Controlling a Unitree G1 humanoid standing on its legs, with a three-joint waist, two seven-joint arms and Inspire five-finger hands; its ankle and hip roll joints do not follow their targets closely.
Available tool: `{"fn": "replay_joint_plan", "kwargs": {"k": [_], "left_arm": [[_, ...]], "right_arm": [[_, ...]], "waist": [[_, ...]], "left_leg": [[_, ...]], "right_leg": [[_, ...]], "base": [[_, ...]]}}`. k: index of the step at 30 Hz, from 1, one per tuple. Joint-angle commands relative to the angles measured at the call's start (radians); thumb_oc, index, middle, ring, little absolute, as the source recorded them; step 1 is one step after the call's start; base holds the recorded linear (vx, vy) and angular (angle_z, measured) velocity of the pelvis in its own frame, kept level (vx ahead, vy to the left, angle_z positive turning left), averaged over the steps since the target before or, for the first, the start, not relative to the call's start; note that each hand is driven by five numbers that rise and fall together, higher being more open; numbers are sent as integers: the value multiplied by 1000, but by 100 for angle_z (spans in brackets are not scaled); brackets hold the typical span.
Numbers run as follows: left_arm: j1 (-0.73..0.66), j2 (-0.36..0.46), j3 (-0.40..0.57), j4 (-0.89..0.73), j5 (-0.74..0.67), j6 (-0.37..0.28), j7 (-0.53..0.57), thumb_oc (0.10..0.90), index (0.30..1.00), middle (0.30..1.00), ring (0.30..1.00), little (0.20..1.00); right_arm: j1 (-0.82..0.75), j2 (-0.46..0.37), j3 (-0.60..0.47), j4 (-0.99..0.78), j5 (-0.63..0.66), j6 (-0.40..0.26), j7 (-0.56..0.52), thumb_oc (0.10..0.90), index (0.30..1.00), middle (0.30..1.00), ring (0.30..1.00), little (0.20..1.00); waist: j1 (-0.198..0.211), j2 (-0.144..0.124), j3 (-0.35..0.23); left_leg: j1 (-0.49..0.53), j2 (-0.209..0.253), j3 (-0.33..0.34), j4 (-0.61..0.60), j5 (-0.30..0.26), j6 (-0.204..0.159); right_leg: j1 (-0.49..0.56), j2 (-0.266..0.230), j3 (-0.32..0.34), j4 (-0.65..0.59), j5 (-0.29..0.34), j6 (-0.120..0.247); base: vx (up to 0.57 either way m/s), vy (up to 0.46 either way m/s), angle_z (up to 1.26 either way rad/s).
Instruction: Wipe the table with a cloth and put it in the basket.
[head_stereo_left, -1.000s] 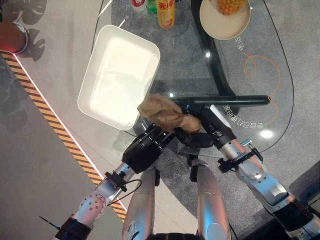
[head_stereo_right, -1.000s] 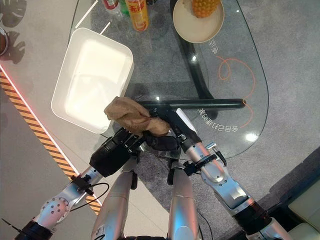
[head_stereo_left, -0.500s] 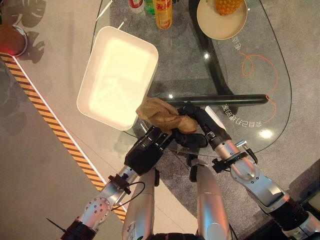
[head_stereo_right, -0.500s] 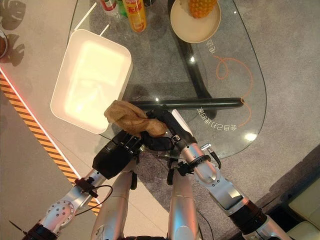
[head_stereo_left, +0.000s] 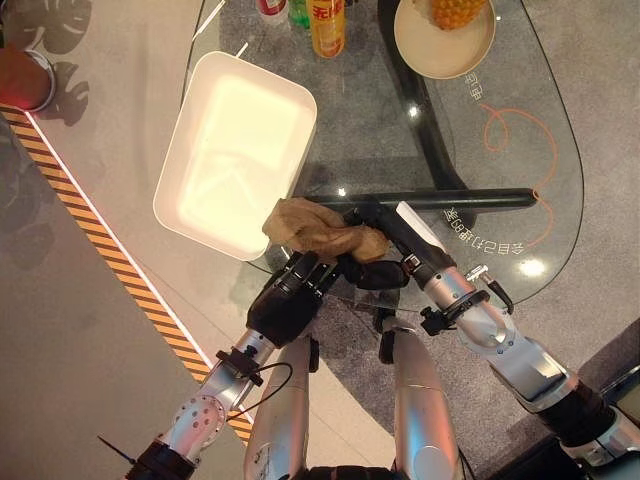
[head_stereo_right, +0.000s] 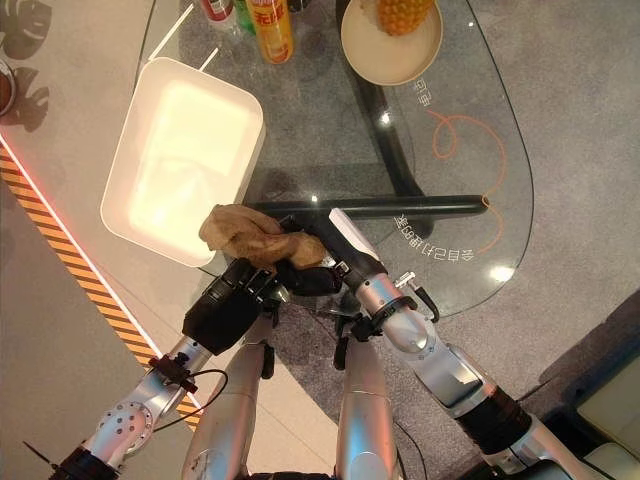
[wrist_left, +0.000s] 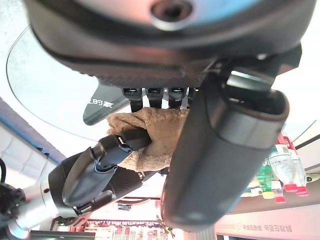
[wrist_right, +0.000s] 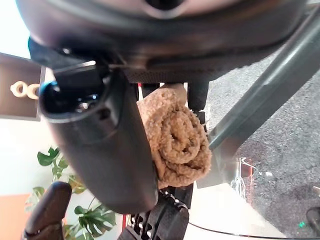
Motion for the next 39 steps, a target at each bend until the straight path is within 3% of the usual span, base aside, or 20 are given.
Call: {"fn": "replay_joint_plan", "kwargs": {"k": [1,11,19,20,21,22,23,39], "left_arm": [[-54,-53,98,-215,-3,-85,-53,800,900,900,900,900],[-63,-77,115,-220,-12,-132,-10,800,900,900,900,900],[-61,-121,141,-217,-131,-167,7,800,900,900,900,900],[-61,-137,142,-212,-142,-165,19,619,745,745,745,719],[-61,-144,143,-210,-151,-169,23,309,479,479,479,409],[-60,-147,144,-211,-155,-169,23,229,411,411,411,329],[-58,-151,147,-214,-167,-168,25,100,300,300,300,200],[-50,-188,145,-209,-150,-146,24,100,300,300,300,200]], "right_arm": [[14,-53,60,-120,-19,-44,110,100,300,300,300,200],[-8,-58,75,-136,-31,-25,165,100,300,300,300,200],[-4,-42,70,-127,-50,-25,161,100,300,300,300,200],[-3,-32,67,-121,-54,-25,150,100,300,300,300,200],[-4,-28,65,-117,-55,-28,146,100,300,300,300,200],[-4,-27,63,-117,-56,-28,145,100,300,300,300,200],[-1,-25,58,-118,-56,-31,142,100,300,300,300,200],[27,25,7,-114,-60,-76,43,100,300,300,300,200]], "waist": [[8,-31,-27],[11,-39,-27],[13,-45,-27],[14,-46,-27],[14,-47,-27],[14,-47,-27],[14,-47,-27],[9,-45,-27]], "left_leg": [[-18,-50,97,134,-127,37],[-24,-51,93,135,-125,35],[-28,-53,92,137,-126,33],[-26,-54,90,135,-126,32],[-25,-54,90,133,-125,32],[-25,-54,90,133,-125,33],[-25,-55,90,131,-125,33],[-12,-58,99,112,-126,35]], "right_leg": [[43,66,-36,-165,114,12],[36,66,-39,-163,115,13],[34,65,-42,-163,113,13],[37,65,-42,-165,114,14],[37,65,-42,-167,115,14],[37,65,-42,-167,115,14],[37,65,-42,-168,115,14],[47,62,-39,-189,123,20]], "base": [[0,0,0],[0,0,0],[0,0,0],[0,0,0],[0,0,0],[0,0,0],[0,0,0],[0,0,0]]}}
